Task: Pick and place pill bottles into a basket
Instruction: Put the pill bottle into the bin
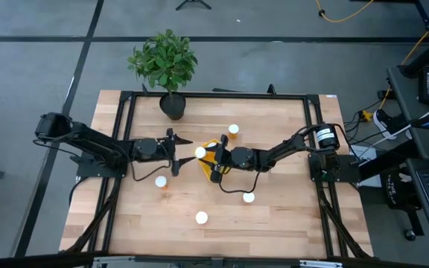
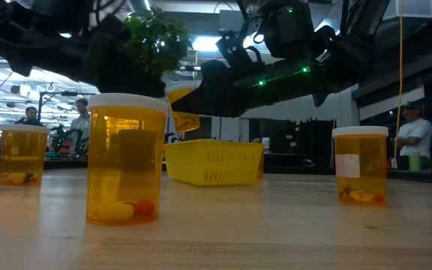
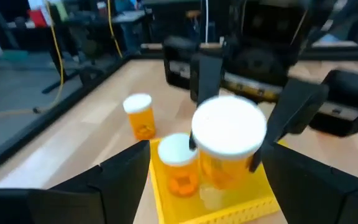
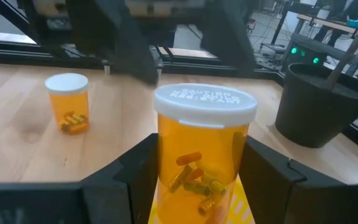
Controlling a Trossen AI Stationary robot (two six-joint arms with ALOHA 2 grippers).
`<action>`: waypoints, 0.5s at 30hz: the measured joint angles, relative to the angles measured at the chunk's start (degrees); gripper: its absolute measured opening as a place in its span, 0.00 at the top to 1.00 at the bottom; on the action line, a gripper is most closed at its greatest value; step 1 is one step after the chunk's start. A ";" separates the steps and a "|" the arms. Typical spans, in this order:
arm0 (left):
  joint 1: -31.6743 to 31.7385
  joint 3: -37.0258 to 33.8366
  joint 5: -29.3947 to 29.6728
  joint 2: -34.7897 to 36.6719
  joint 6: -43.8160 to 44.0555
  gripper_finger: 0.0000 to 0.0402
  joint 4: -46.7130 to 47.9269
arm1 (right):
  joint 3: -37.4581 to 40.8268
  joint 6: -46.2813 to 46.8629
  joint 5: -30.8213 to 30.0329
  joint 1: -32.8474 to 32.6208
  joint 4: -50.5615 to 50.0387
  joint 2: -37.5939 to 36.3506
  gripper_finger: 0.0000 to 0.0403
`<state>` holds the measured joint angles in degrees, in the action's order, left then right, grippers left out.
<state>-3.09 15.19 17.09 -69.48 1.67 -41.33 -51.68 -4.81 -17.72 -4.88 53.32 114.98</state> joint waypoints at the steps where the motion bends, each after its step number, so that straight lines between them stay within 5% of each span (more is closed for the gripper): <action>1: 0.31 0.40 -0.73 -1.19 0.47 0.25 -0.03 | 0.00 -0.05 -0.01 -0.01 0.26 0.00 0.51; 15: 0.59 6.96 -2.18 -9.10 -1.77 0.25 -0.49 | 0.09 -0.23 -0.01 -0.07 1.33 0.07 0.51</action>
<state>-2.50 22.15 14.91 -78.58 -0.10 -41.82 -51.59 -5.04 -17.74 -4.95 54.65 115.04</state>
